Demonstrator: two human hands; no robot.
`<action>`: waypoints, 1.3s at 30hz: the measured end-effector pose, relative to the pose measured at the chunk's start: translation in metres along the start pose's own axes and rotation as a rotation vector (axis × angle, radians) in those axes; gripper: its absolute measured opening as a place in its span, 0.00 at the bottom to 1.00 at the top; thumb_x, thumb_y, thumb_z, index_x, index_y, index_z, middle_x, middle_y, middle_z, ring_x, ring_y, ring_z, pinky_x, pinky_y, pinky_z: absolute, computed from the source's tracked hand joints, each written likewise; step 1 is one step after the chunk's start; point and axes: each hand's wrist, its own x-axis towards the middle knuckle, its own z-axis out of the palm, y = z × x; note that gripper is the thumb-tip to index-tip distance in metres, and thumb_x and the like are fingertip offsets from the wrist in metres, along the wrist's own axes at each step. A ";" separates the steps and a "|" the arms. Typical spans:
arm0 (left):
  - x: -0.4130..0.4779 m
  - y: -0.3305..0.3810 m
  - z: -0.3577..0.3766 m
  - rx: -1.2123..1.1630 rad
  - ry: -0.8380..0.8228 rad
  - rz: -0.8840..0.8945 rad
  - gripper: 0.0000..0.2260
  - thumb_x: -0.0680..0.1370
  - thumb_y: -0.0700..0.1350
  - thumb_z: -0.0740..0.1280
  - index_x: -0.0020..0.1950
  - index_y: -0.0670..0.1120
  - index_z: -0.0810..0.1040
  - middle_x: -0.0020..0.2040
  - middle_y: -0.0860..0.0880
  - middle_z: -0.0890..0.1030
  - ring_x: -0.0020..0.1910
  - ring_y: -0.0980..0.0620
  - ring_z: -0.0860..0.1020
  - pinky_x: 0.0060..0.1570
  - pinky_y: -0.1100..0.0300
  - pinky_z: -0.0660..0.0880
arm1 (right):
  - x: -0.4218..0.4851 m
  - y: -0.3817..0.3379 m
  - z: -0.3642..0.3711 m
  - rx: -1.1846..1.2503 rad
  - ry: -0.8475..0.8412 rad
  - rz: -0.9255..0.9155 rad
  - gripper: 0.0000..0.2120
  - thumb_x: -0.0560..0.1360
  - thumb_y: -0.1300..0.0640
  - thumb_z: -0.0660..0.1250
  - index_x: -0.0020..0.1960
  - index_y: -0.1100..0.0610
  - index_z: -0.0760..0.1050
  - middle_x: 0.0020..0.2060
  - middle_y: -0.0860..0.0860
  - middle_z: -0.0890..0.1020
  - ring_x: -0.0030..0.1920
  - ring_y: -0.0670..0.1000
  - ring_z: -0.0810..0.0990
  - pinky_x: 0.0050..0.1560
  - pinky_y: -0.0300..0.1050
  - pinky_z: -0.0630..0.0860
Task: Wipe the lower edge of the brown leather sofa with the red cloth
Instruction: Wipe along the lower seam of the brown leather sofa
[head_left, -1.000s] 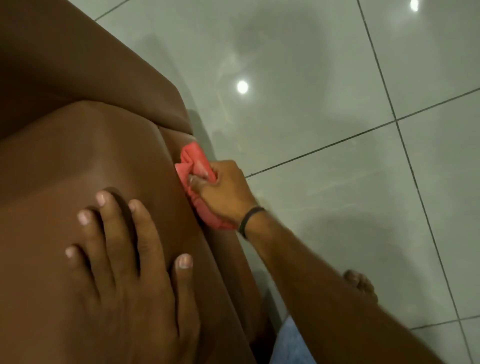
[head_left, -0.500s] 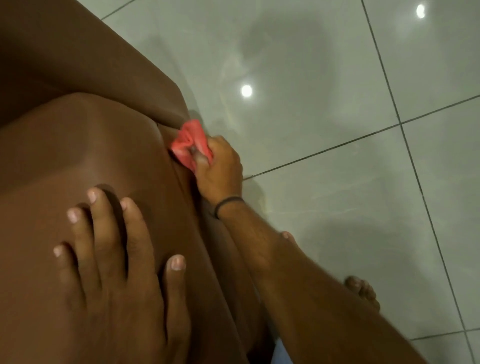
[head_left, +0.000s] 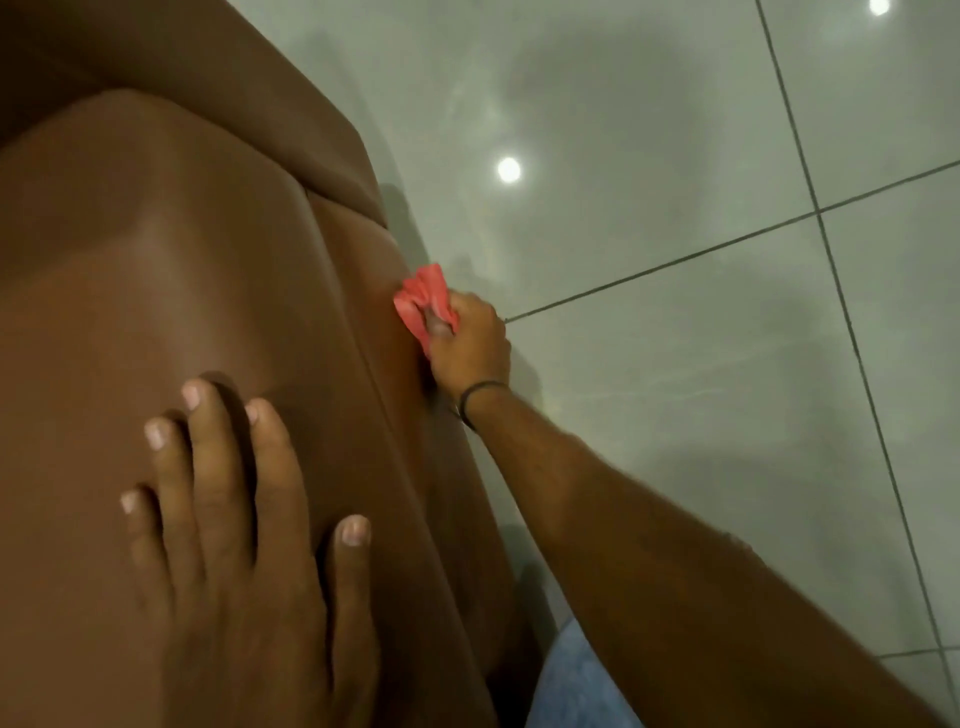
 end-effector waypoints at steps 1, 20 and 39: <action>-0.009 0.001 0.003 -0.018 0.001 -0.011 0.34 0.80 0.52 0.56 0.83 0.36 0.58 0.84 0.33 0.54 0.83 0.33 0.53 0.77 0.30 0.55 | -0.006 -0.008 -0.003 0.025 0.002 -0.068 0.15 0.81 0.44 0.67 0.49 0.54 0.84 0.43 0.52 0.83 0.43 0.55 0.82 0.42 0.50 0.75; -0.164 0.012 0.039 -0.079 -0.008 -0.038 0.32 0.82 0.51 0.55 0.85 0.40 0.54 0.86 0.37 0.51 0.85 0.36 0.50 0.80 0.32 0.54 | -0.254 0.132 -0.070 -0.026 -0.268 -0.025 0.16 0.80 0.46 0.66 0.47 0.58 0.82 0.43 0.59 0.85 0.45 0.62 0.86 0.47 0.61 0.81; -0.234 0.001 0.059 -0.197 0.048 0.045 0.31 0.84 0.54 0.52 0.86 0.47 0.50 0.88 0.48 0.46 0.86 0.48 0.42 0.83 0.45 0.43 | -0.308 0.200 -0.049 0.078 -0.096 -0.044 0.17 0.79 0.43 0.69 0.41 0.55 0.76 0.37 0.58 0.82 0.40 0.63 0.84 0.42 0.62 0.81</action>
